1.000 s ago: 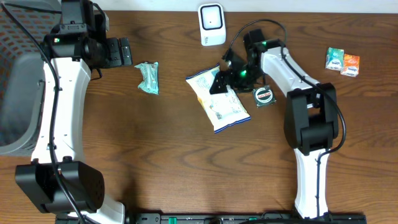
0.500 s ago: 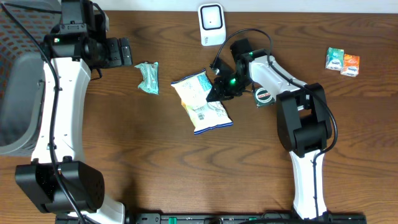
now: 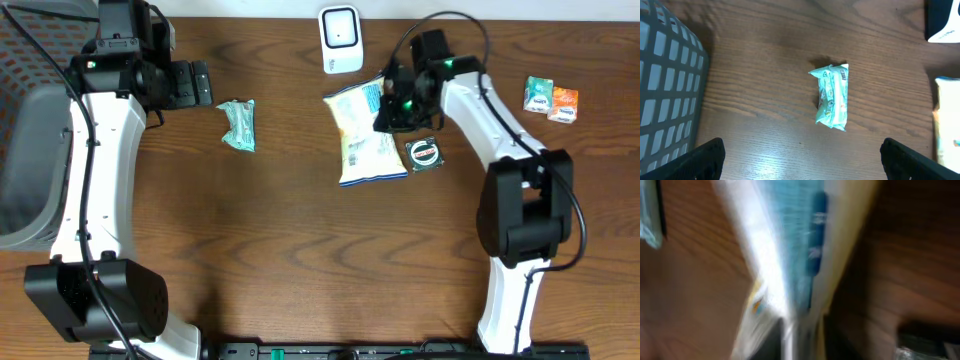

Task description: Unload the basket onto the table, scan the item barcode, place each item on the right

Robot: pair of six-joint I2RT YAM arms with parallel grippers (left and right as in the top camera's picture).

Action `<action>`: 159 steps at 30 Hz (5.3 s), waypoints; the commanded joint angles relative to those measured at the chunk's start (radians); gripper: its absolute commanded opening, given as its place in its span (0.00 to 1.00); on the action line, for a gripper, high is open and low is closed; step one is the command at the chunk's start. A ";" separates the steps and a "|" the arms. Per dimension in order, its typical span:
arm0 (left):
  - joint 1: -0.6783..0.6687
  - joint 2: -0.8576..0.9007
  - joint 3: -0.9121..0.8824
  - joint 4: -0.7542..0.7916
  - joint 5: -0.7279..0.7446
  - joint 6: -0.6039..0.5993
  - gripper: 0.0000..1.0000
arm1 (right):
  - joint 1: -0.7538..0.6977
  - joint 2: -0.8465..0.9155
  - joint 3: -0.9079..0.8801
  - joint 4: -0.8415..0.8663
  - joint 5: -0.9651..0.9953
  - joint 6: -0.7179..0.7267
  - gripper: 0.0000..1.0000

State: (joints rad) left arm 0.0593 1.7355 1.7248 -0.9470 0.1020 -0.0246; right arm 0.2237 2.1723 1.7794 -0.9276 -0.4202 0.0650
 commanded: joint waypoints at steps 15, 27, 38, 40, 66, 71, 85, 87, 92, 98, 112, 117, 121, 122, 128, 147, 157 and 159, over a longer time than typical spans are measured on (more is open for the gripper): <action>-0.002 -0.002 -0.004 -0.006 -0.002 0.013 0.98 | 0.005 0.104 -0.008 0.082 0.066 0.002 0.99; -0.002 -0.002 -0.004 -0.006 -0.002 0.013 0.98 | 0.058 0.257 -0.008 0.161 -0.178 0.030 0.19; -0.002 -0.002 -0.004 -0.006 -0.002 0.013 0.98 | 0.026 0.137 0.004 0.186 -0.333 0.035 0.01; -0.002 -0.002 -0.004 -0.006 -0.002 0.013 0.98 | 0.016 0.080 0.004 0.225 -0.370 0.035 0.01; -0.002 -0.002 -0.004 -0.006 -0.002 0.013 0.98 | 0.019 -0.165 0.003 0.763 -0.260 0.080 0.01; -0.002 -0.002 -0.004 -0.006 -0.002 0.013 0.98 | 0.020 -0.165 0.003 0.761 -0.260 0.080 0.01; -0.002 -0.002 -0.004 -0.006 -0.002 0.013 0.98 | 0.020 -0.164 0.003 0.714 -0.259 0.076 0.01; -0.002 -0.002 -0.004 -0.006 -0.002 0.013 0.98 | 0.020 -0.163 0.003 0.710 -0.258 0.076 0.01; -0.002 -0.002 -0.004 -0.006 -0.002 0.013 0.98 | 0.021 -0.163 0.003 0.678 -0.206 0.076 0.01; -0.002 -0.002 -0.004 -0.006 -0.002 0.013 0.98 | 0.053 -0.158 0.003 0.498 0.266 0.034 0.01; -0.002 -0.002 -0.004 -0.006 -0.002 0.013 0.98 | 0.236 -0.124 0.000 0.330 1.234 -0.254 0.01; -0.002 -0.002 -0.004 -0.006 -0.002 0.013 0.98 | 0.267 -0.060 -0.002 0.233 1.233 -0.275 0.01; -0.002 -0.002 -0.004 -0.006 -0.002 0.013 0.98 | 0.285 0.017 -0.001 0.206 1.255 -0.321 0.01; -0.002 -0.002 -0.004 -0.006 -0.002 0.013 0.98 | 0.292 0.030 -0.001 0.203 1.269 -0.321 0.02; -0.002 -0.002 -0.004 -0.006 -0.002 0.013 0.98 | 0.381 0.059 -0.001 0.166 1.274 -0.319 0.17; -0.002 -0.002 -0.004 -0.006 -0.002 0.013 0.98 | 0.451 0.014 0.114 0.005 0.893 -0.048 0.47; -0.002 -0.002 -0.004 -0.006 -0.002 0.013 0.98 | 0.192 -0.016 0.181 -0.037 0.330 -0.043 0.79; -0.002 -0.002 -0.004 -0.005 -0.002 0.013 0.98 | 0.157 -0.011 0.147 -0.033 0.279 -0.044 0.82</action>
State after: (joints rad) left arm 0.0593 1.7355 1.7245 -0.9470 0.1020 -0.0246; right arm 0.4175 2.1689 1.9625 -0.9581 0.0448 0.0040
